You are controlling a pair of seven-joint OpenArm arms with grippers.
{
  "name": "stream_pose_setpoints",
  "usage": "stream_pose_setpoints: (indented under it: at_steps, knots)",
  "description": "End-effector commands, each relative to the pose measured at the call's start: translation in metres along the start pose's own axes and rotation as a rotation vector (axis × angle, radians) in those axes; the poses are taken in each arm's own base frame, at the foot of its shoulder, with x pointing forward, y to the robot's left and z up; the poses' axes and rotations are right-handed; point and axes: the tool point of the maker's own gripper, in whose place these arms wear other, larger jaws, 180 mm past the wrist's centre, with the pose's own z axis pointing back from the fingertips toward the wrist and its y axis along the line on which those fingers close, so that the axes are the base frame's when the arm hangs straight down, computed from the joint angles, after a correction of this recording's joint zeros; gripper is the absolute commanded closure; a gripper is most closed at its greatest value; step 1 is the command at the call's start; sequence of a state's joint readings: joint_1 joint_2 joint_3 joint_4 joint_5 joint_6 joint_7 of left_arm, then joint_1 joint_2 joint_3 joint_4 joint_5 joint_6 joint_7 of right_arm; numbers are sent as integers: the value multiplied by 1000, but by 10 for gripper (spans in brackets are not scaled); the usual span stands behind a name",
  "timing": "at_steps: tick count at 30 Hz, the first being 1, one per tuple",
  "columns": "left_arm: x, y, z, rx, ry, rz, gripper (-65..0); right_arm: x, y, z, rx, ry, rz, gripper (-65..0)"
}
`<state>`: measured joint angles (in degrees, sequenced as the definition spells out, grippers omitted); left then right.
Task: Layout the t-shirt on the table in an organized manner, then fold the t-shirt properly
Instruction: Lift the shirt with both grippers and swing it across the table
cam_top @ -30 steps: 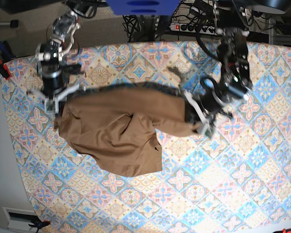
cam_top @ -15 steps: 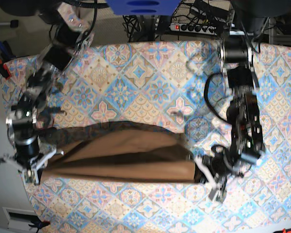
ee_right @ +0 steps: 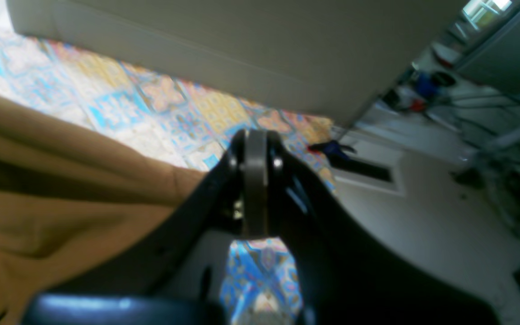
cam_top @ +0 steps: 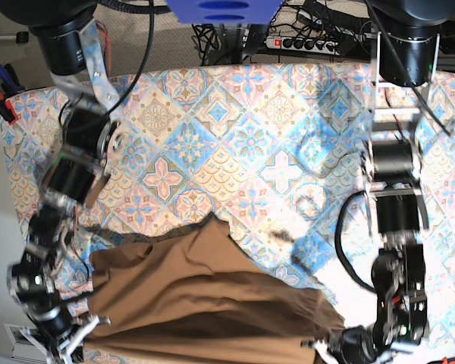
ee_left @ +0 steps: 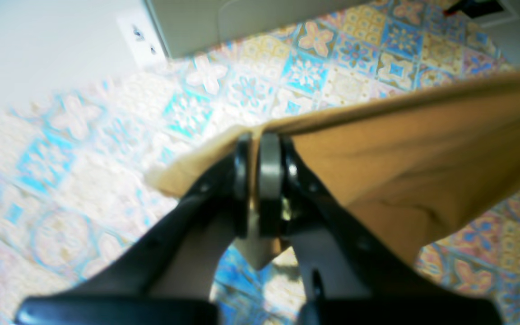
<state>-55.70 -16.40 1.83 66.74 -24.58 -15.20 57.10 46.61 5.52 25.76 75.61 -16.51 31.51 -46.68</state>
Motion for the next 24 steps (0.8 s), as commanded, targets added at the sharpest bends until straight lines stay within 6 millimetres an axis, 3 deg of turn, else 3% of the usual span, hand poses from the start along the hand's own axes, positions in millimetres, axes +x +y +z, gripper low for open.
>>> stream_pose_setpoints:
  at_steps: [1,4,9,14,18,22,24]
  knots:
    - [33,6,7,31,-73,-30,0,33,-11,0,-17,-83,-8,0]
    - [49,11,0,46,-97,-33,0,50,-8,-16,25,-120,-40,0]
    - [82,31,0,68,-143,7,0,72,-20,-31,54,-163,-79,0]
    - [114,34,11,75,-201,8,0,98,-60,-34,2,-208,-130,0]
    - [119,35,14,74,-216,11,0,111,-85,-26,-51,-248,-144,0]
    - [127,34,18,75,-228,4,0,137,-97,-18,-66,-290,-145,0]
    - [126,33,17,74,-224,4,0,141,-99,-17,-67,-294,-145,0]
